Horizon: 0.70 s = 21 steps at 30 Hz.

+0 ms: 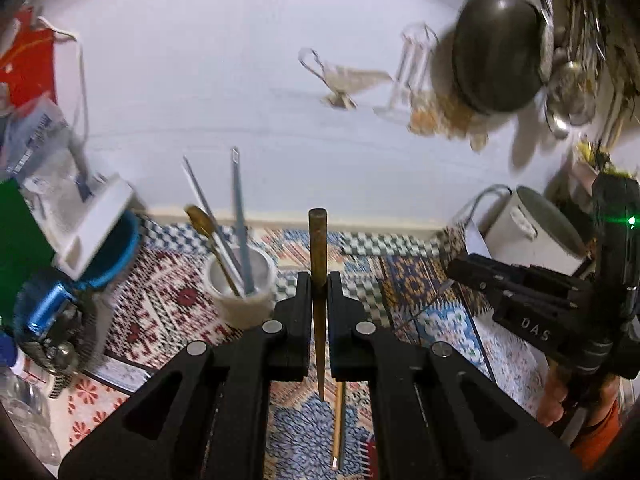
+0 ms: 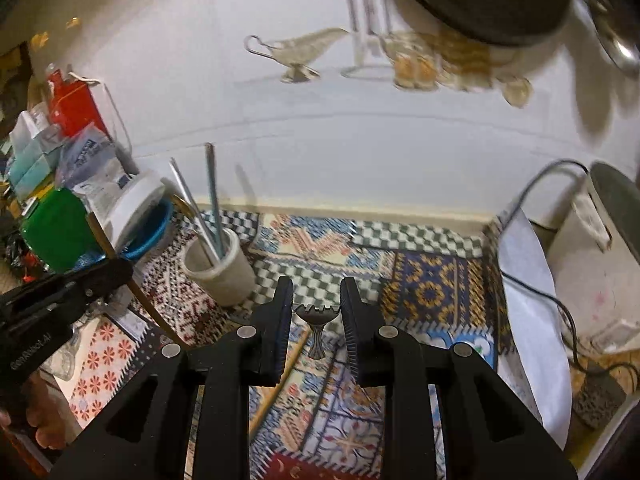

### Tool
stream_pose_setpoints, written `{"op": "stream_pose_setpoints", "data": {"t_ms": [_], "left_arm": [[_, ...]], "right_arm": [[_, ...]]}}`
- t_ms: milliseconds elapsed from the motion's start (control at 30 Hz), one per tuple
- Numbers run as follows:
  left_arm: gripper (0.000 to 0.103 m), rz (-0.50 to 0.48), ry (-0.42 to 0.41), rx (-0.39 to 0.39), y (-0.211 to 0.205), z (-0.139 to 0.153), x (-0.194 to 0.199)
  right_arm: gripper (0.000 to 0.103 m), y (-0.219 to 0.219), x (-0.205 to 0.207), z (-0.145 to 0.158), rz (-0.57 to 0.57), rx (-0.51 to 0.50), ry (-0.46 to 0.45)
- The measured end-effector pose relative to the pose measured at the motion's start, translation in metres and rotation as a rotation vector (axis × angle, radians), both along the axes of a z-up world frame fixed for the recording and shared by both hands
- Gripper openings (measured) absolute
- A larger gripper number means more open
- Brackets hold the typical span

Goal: Organize utensils
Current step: 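Lift the chopstick and fork and carry both over the white cup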

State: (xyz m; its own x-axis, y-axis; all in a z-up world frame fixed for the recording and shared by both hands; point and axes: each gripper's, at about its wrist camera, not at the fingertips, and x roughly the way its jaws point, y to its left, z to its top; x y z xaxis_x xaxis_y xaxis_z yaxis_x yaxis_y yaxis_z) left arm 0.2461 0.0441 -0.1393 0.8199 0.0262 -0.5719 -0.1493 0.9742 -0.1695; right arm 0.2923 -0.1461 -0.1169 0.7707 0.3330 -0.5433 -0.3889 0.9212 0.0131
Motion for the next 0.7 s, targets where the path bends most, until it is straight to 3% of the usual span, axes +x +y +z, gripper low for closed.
{"op": "stream_pose_setpoints", "data": {"t_ms": [400, 700], "left_arm": [[0.005, 0.112, -0.109, 0.004, 0.054, 0.041, -0.004], [0.005, 0.168, -0.178, 0.003, 0.081, 0.063, 0.006]], "right_arm": [[0.022, 0.057, 0.015, 0.037, 0.121, 0.000, -0.100], [0.022, 0.102, 0.033, 0.047, 0.208, 0.001, -0.124]]}}
